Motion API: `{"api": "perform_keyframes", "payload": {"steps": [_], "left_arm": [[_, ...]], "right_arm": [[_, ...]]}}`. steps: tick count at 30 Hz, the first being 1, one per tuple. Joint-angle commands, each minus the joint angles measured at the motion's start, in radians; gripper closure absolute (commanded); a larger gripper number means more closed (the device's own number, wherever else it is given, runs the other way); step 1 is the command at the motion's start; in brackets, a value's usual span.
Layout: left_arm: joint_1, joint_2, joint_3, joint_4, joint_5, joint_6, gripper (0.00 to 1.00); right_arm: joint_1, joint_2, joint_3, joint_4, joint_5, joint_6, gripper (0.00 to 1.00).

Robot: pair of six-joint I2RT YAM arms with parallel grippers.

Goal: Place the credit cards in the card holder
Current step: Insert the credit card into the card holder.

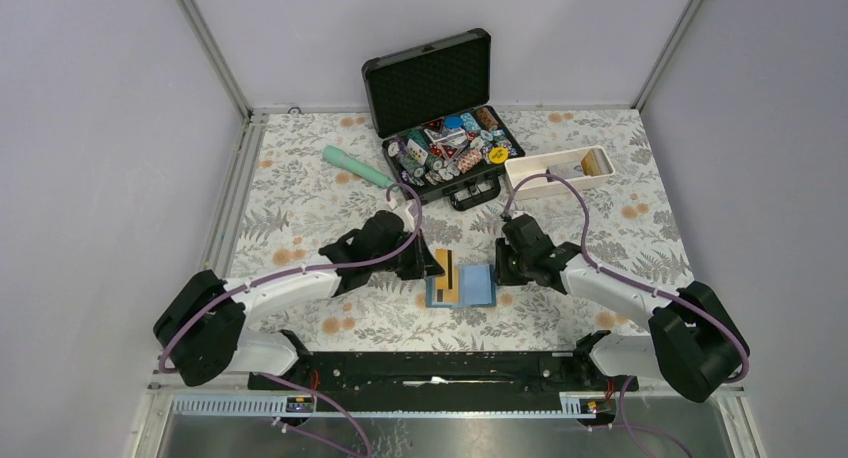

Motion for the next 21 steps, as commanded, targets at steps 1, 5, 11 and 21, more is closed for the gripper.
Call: {"api": "perform_keyframes", "payload": {"steps": [1,5,11,21], "left_arm": [[-0.011,0.035,0.023,0.085,0.024,-0.015,1.0],[-0.016,0.065,0.006,0.135,0.032,-0.029,1.0],[-0.019,0.114,-0.012,0.176,0.03,-0.046,1.0],[-0.02,0.133,-0.057,0.176,-0.002,-0.05,1.0]], "right_arm": [[0.013,0.022,0.032,-0.008,0.063,0.011,0.79],[0.014,0.047,0.028,-0.005,0.068,0.01,0.96],[0.013,0.066,0.019,0.001,0.096,0.009,1.0],[0.015,0.078,0.01,0.01,0.101,0.006,1.0]]}}
